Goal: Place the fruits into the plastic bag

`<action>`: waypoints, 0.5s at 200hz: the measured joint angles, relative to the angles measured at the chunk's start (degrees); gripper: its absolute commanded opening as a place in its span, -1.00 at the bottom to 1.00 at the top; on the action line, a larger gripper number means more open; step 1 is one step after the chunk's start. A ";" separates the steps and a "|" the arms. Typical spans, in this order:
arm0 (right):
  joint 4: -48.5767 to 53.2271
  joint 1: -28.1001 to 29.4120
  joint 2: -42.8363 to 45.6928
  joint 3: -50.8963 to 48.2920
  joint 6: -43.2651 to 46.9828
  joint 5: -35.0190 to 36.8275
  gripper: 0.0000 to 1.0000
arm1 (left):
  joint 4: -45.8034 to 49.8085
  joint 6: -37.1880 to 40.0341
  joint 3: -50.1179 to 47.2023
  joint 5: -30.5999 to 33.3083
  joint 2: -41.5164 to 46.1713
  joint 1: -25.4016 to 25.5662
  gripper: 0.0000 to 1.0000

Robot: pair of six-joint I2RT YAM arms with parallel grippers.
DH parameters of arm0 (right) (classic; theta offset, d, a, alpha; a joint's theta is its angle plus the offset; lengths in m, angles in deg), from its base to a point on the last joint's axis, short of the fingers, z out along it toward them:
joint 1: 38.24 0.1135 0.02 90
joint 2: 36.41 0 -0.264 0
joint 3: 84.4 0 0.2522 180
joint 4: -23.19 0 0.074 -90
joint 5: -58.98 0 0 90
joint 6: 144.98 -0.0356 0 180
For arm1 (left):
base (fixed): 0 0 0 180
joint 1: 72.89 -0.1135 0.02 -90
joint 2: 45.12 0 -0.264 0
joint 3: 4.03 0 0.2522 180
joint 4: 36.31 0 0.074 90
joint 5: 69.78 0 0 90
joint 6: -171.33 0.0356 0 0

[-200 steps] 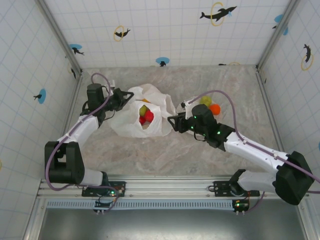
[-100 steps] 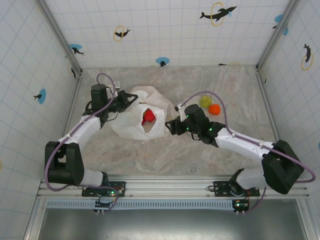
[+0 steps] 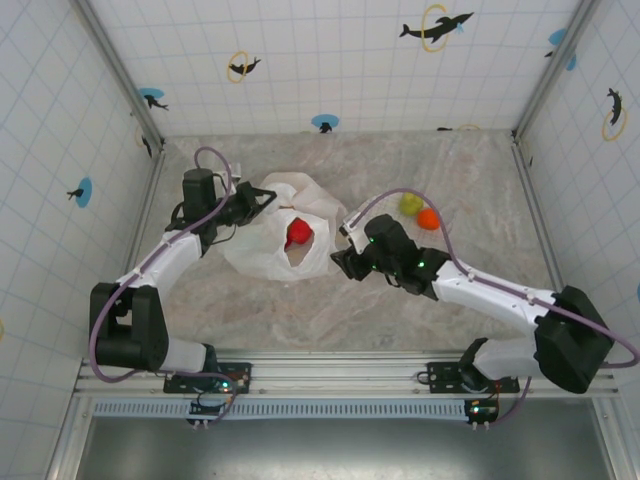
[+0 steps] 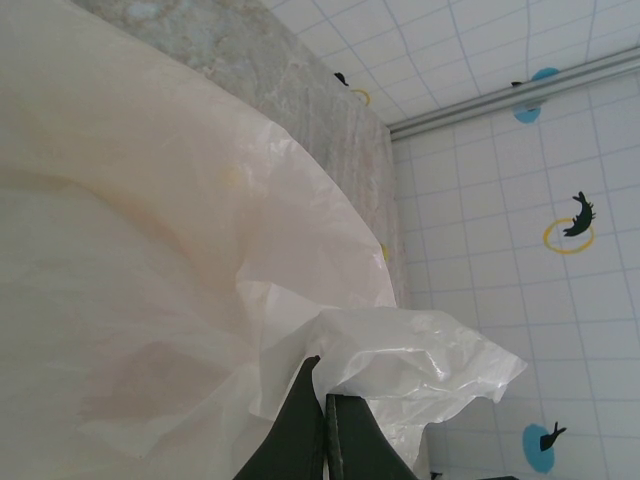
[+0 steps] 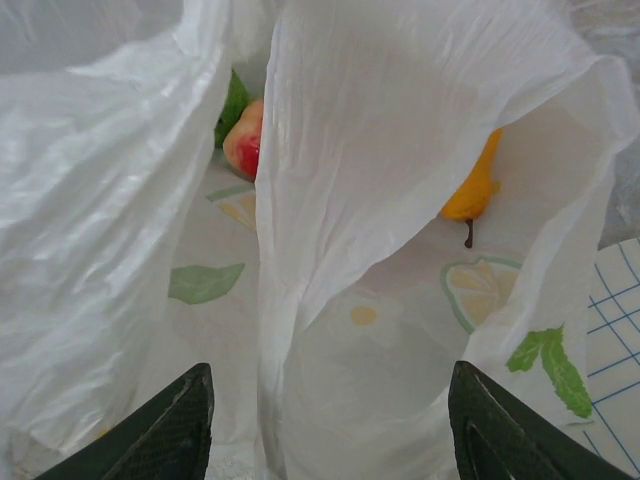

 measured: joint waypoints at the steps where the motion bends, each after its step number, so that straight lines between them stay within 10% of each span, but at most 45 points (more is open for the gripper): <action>1: -0.02 0.00 -0.26 0.11 0.07 -0.04 0.27 | 0.00 0.00 0.00 0.00 0.00 0.00 -1.00; 100: -4.79 -7.50 -7.15 4.48 -5.05 4.26 -1.00 | 5.66 6.05 0.39 2.32 0.04 3.67 -1.00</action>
